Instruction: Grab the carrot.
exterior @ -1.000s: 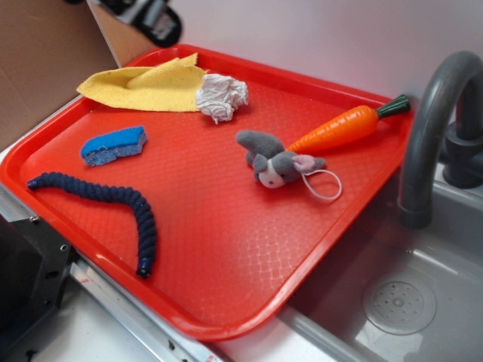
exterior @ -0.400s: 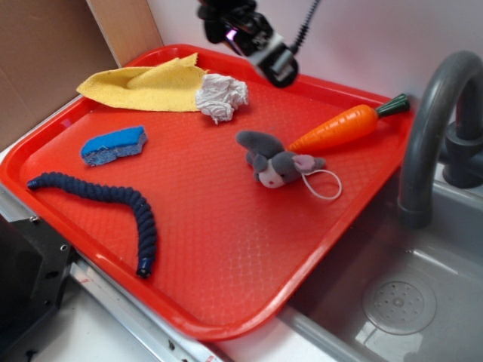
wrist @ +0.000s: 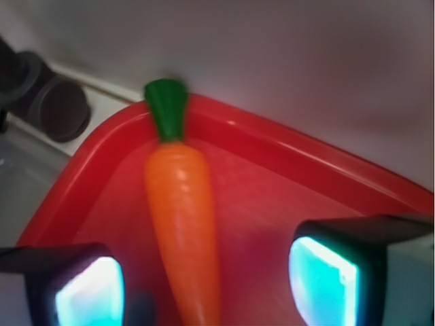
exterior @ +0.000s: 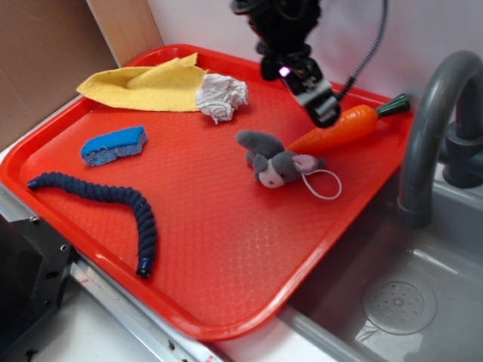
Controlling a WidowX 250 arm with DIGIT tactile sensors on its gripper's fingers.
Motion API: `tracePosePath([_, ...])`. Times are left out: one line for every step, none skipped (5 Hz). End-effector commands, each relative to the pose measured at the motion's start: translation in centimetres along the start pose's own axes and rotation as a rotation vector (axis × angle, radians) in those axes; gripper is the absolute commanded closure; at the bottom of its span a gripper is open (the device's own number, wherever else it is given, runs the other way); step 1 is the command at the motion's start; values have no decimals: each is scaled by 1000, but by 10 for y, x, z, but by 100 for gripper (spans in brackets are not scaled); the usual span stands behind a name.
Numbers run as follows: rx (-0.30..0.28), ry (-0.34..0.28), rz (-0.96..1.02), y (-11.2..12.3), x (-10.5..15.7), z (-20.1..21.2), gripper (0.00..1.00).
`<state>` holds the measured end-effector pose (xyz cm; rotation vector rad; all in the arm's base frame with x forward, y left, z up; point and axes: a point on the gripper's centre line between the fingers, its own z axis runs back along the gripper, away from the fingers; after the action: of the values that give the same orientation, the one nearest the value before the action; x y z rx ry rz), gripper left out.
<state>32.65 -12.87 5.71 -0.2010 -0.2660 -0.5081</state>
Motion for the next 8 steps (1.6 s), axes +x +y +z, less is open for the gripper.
tracePosePath([-61,7,-112,-10,10,-16,0])
tracePosePath([-40,37,-126,-8,6,-25,0])
tracePosePath([-49,48,-140,-9,7,-26,0])
tracePosePath([-62,71,-149,-8,5,-28,100])
tracePosePath([-71,66,-156,-10,5,-28,100])
tracePosePath([-67,65,-147,-10,5,-28,100])
tracePosePath([-22,55,-110,-10,1,-17,100])
tracePosePath([84,31,118,-6,-15,41,100])
